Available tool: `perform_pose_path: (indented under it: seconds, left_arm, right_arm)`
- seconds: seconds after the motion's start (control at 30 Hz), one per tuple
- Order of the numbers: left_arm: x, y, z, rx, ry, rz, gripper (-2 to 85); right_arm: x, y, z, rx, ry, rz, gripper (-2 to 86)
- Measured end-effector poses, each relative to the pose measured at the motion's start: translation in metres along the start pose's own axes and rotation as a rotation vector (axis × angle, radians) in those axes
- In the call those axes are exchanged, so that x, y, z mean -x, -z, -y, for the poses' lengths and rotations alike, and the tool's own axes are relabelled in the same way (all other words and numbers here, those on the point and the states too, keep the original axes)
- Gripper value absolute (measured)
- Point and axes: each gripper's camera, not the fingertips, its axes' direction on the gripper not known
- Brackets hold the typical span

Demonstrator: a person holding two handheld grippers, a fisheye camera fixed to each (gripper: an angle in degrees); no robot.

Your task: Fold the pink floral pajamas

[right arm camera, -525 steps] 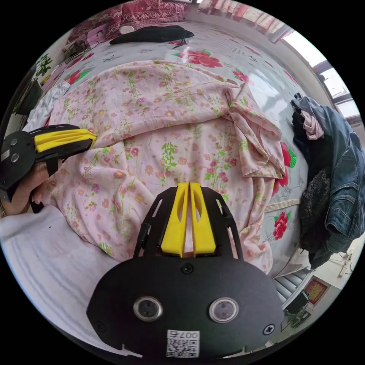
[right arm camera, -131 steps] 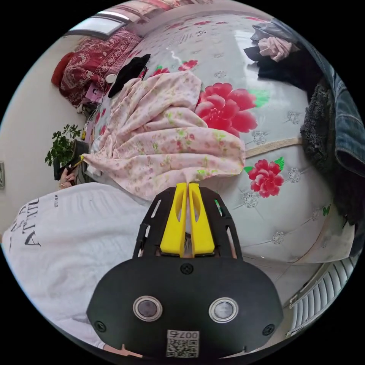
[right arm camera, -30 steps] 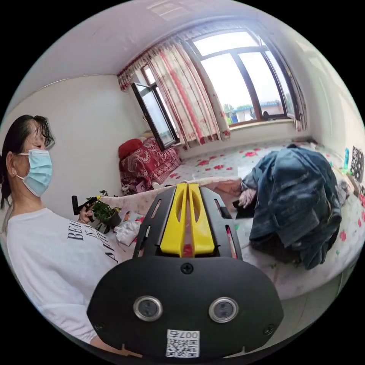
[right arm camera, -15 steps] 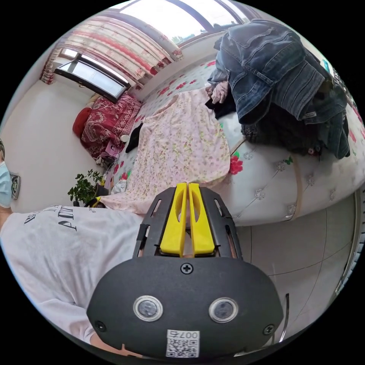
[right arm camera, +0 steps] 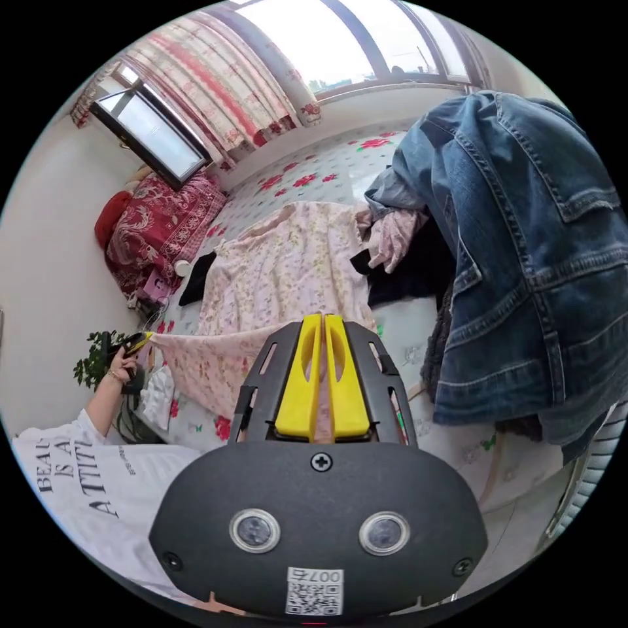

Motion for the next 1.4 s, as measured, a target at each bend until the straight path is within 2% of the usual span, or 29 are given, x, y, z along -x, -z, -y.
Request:
perform_pose_path:
  seconds: [0.13,0.27,0.33,0.53,0.67,0.73,0.83,0.9,0.93,1.0,1.07,1.3,1.4]
  left_arm:
    - [-0.004,-0.046,0.038,0.078,-0.041,0.072,9.4]
    - [-0.001,-0.038,0.023,0.043,-0.092,0.125,9.8]
    - [-0.002,-0.036,-0.009,0.085,-0.135,0.232,9.7]
    - [-0.005,-0.047,-0.097,0.19,-0.139,0.355,9.8]
    - [-0.012,-0.067,-0.117,0.234,-0.131,0.396,10.2]
    - [-0.016,-0.086,-0.12,0.287,-0.148,0.472,10.8]
    - [-0.03,-0.101,-0.127,0.296,-0.239,0.58,10.6]
    - [-0.035,-0.103,-0.128,0.295,-0.269,0.579,8.3]
    - [-0.036,-0.104,-0.129,0.292,-0.28,0.578,3.5]
    - [-0.037,-0.105,-0.127,0.311,-0.287,0.584,0.3]
    - [-0.035,-0.101,-0.122,0.329,-0.279,0.539,-0.4]
    - [-0.042,0.008,-0.102,0.102,-0.262,0.237,-0.9]
    - [-0.045,0.058,-0.111,0.054,-0.297,0.175,-0.9]
  right_arm:
    - [0.001,-0.06,0.035,0.052,-0.019,-0.154,3.3]
    - [0.015,-0.089,0.019,0.137,0.09,-0.202,5.7]
    - [0.013,-0.088,-0.001,0.152,0.095,-0.169,6.6]
    - [-0.004,-0.08,-0.062,0.278,0.087,-0.165,9.5]
    - [-0.001,-0.082,-0.064,0.327,0.154,-0.185,10.2]
    - [0.003,-0.087,-0.059,0.338,0.209,-0.219,10.1]
    - [0.004,-0.105,-0.052,0.42,0.275,-0.267,9.3]
    - [0.002,-0.123,-0.054,0.529,0.298,-0.279,7.1]
    - [0.004,-0.122,-0.053,0.509,0.314,-0.284,6.3]
    - [0.008,-0.116,-0.051,0.508,0.329,-0.323,2.2]
    - [0.012,-0.1,-0.048,0.48,0.352,-0.307,1.0]
    - [0.011,0.04,-0.043,0.15,0.361,-0.05,-0.2]
    - [0.001,0.098,-0.063,0.033,0.335,0.028,-0.2]
